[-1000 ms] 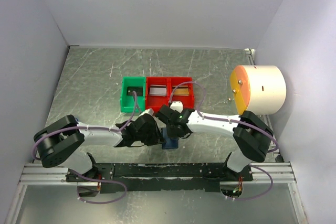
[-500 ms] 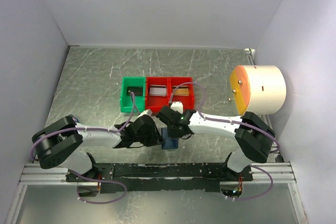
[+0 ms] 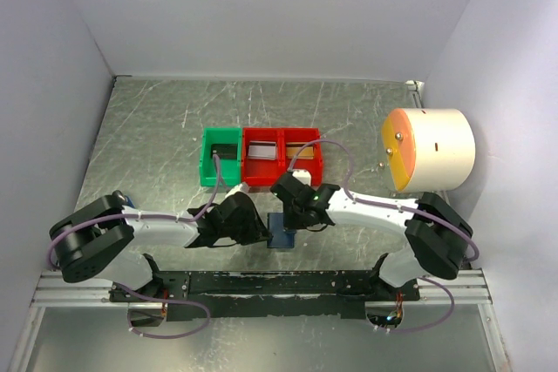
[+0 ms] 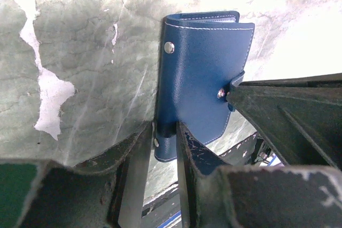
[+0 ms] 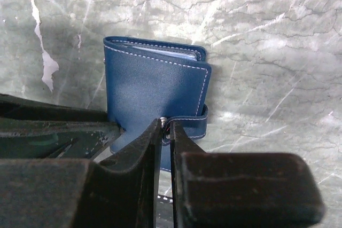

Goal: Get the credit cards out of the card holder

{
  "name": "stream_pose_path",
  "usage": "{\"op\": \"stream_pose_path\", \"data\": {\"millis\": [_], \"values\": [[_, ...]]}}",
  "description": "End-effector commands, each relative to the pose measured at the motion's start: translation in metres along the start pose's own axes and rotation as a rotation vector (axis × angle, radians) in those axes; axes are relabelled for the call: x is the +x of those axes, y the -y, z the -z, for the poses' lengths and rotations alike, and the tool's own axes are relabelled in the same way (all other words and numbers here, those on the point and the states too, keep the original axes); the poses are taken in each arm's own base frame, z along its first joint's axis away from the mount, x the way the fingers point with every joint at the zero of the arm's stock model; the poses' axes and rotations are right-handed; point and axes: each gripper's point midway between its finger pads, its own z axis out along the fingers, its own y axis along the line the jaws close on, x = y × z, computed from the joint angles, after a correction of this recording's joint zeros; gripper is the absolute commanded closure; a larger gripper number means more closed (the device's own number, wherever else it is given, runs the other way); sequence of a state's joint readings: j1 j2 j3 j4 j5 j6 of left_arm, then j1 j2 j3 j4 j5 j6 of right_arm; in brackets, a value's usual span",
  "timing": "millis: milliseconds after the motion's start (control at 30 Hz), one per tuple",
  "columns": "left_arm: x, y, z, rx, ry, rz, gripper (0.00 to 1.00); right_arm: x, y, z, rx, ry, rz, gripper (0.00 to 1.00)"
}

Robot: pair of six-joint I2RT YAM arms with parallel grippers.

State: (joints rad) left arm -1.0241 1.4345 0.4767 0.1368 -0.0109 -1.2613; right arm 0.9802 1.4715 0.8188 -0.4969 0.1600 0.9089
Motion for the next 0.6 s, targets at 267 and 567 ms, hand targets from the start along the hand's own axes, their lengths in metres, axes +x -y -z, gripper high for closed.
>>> {"op": "stream_pose_path", "data": {"millis": [267, 567], "values": [[0.014, -0.056, -0.002, -0.196, -0.033, -0.025, 0.63, 0.005, 0.038, 0.023, 0.088, -0.004, -0.003, 0.89], [0.009, -0.050, 0.003, -0.194, -0.021, -0.041, 0.63, 0.011, 0.049, 0.019, 0.087, -0.024, -0.030, 0.76]]}}
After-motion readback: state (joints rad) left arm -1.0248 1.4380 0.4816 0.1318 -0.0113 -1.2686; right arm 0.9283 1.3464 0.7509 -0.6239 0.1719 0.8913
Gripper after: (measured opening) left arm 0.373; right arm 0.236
